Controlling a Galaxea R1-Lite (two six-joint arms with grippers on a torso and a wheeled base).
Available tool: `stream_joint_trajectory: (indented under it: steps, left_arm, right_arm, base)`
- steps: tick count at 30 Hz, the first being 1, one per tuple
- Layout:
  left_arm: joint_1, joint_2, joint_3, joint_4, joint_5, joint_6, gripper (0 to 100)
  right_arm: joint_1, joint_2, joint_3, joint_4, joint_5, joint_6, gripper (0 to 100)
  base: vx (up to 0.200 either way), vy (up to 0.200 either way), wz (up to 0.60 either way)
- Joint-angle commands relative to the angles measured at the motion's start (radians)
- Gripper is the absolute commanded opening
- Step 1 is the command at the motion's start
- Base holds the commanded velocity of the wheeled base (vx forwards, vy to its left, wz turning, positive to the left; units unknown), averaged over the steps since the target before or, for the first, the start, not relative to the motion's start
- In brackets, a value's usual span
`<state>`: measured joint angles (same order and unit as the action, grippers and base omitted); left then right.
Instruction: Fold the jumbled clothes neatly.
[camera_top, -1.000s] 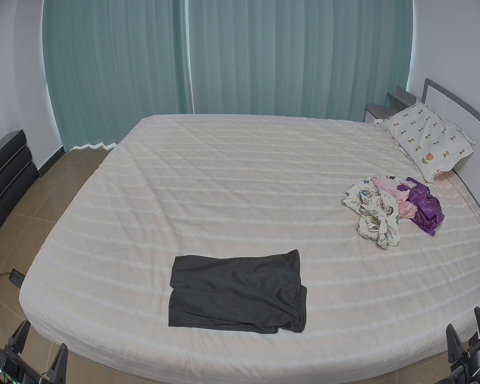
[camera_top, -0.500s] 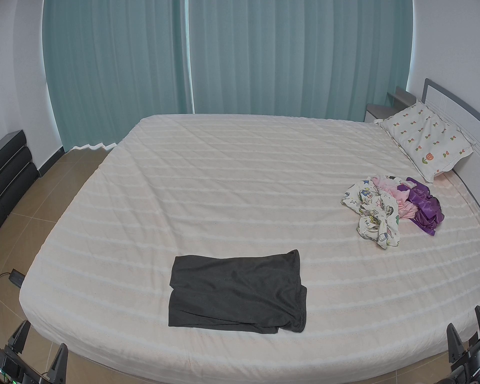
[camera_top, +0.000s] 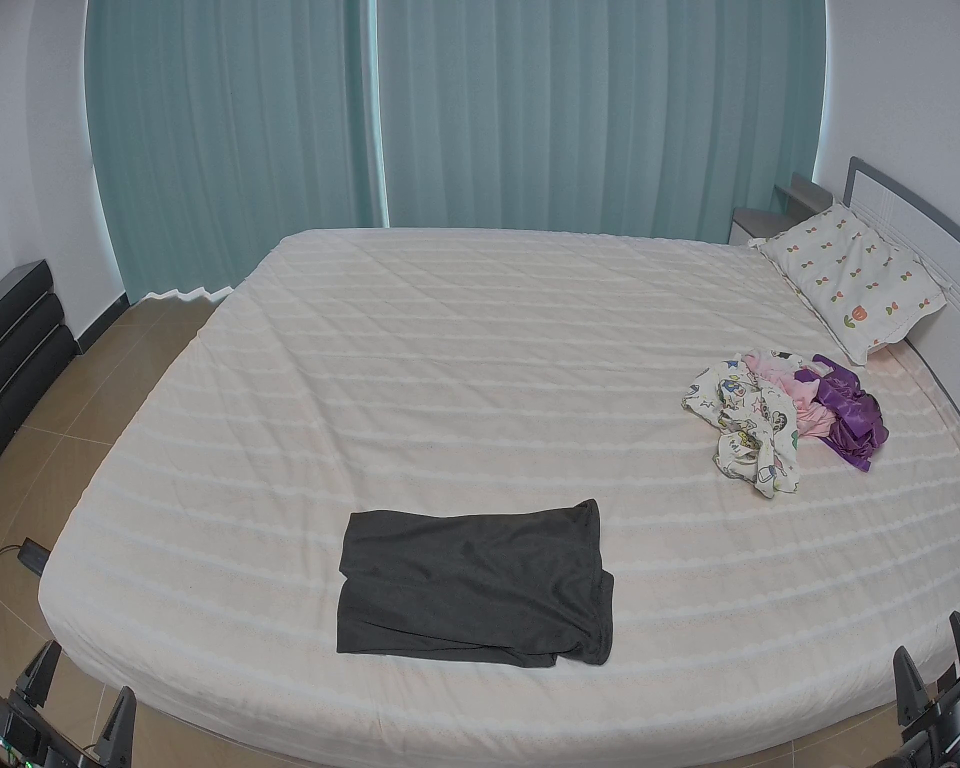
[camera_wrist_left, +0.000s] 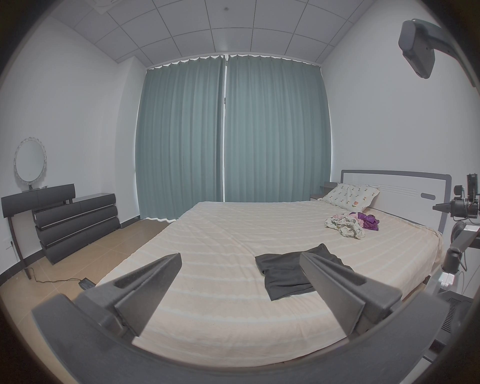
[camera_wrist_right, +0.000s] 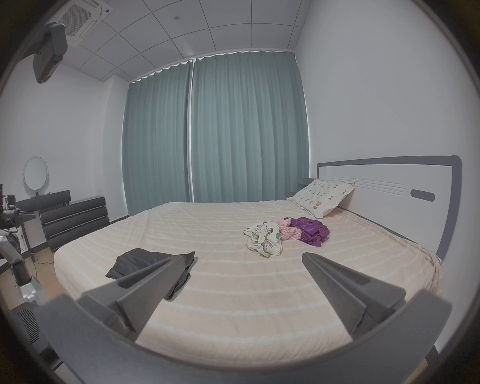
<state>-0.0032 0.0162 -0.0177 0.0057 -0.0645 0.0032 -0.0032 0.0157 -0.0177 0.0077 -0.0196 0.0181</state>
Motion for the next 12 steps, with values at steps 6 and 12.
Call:
stream_joint_trajectory:
  steps: [6, 12]
  left_arm:
    - [0.000, -0.013, 0.016, 0.000, 0.000, 0.000, 100]
    - [0.000, -0.013, 0.016, 0.000, 0.000, 0.000, 100]
  right_arm:
    - [0.000, -0.014, 0.013, 0.000, 0.000, 0.000, 100]
    - [0.000, -0.014, 0.013, 0.000, 0.000, 0.002, 100]
  base:
    - [0.000, 0.000, 0.00]
    - [0.000, 0.000, 0.00]
